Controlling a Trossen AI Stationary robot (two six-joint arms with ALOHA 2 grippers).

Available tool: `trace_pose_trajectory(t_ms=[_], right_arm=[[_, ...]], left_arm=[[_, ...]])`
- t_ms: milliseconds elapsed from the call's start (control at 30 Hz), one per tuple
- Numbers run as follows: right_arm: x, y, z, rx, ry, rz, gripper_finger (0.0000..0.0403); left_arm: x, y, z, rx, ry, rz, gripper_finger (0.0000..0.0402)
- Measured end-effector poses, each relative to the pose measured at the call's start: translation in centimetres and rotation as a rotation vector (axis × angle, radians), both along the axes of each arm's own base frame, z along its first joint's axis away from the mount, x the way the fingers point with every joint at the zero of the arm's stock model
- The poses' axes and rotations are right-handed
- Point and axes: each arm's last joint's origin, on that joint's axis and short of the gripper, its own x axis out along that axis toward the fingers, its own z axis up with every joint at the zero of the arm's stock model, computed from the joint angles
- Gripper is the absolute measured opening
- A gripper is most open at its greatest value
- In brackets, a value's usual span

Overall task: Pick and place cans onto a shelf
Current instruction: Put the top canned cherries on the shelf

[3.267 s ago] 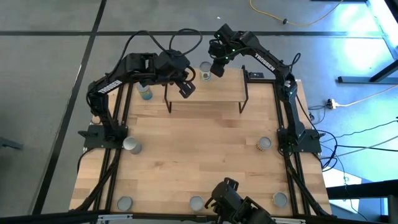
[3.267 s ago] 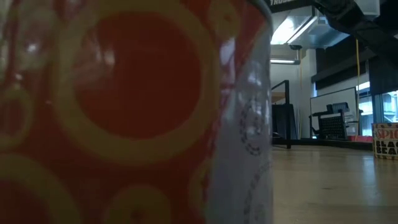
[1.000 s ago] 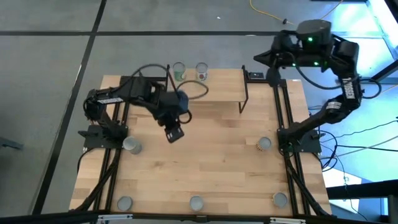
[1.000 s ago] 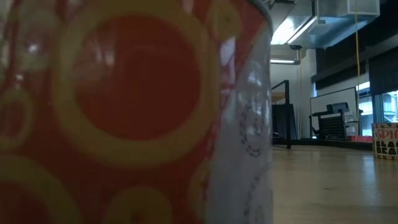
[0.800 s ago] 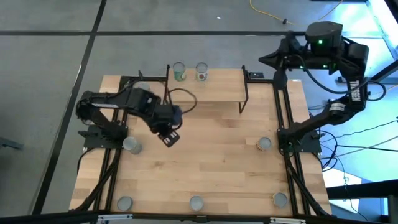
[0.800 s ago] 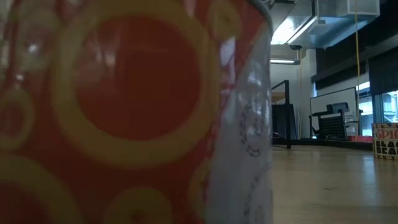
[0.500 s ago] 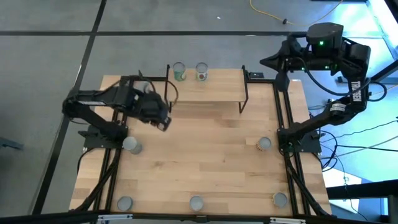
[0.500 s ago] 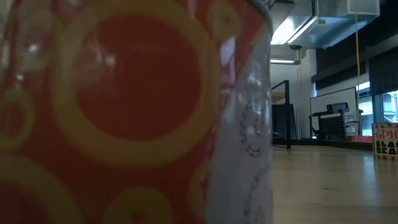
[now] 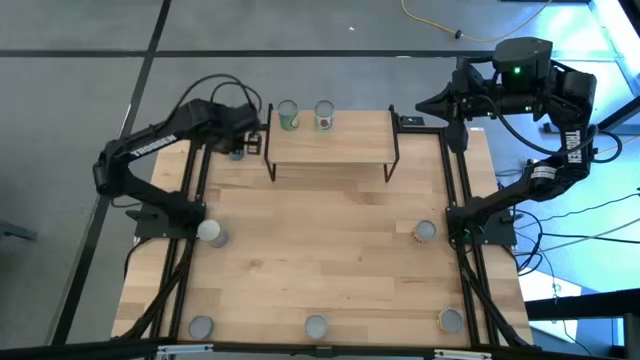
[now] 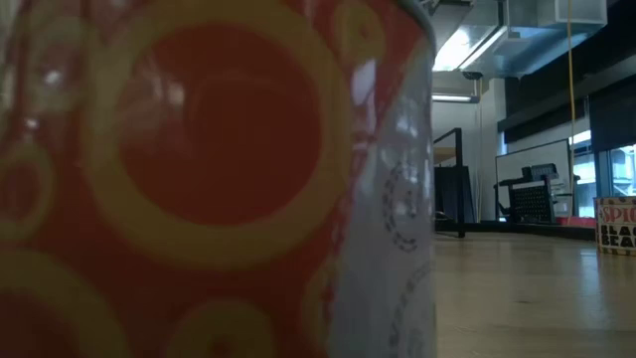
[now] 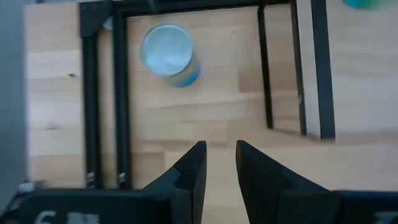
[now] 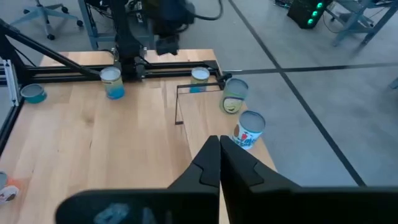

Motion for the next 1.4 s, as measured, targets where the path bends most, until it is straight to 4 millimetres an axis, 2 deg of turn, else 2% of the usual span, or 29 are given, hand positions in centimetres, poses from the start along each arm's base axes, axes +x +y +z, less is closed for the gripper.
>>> trace_pose_trajectory(t_ms=[233,400,600,733,1000,1167,1400], right_arm=[[0.0,0.0,0.1,0.001,-0.006,-0.002,0.0003],[0.1,0.0,0.2,-0.005,-0.018,-0.002,0.0003],[0.1,0.0,0.2,-0.005,-0.018,-0.002,0.0003],[0.1,0.0,0.2,-0.005,-0.018,-0.002,0.0004],[0.1,-0.1,0.2,-0.006,-0.017,-0.002,0.0004],[0.1,-0.1,0.2,-0.011,-0.016,0.001,0.0004],[0.1,-0.1,0.2,-0.029,-0.011,0.011,0.0004]], left_arm=[[-1.2,5.4,-2.3,0.013,-0.121,0.09,0.008],[-2.7,7.3,-4.8,-0.02,-0.114,0.179,0.008],[-3.7,8.4,-8.0,-0.078,-0.142,0.177,0.008],[-3.7,8.7,-9.6,-0.056,-0.117,0.091,0.008],[-3.9,8.8,-10.3,-0.004,0.008,-0.074,0.008],[-3.9,8.9,-10.6,-0.051,0.003,-0.118,0.008],[-3.5,9.7,-12.2,-0.07,0.096,-0.102,0.008]])
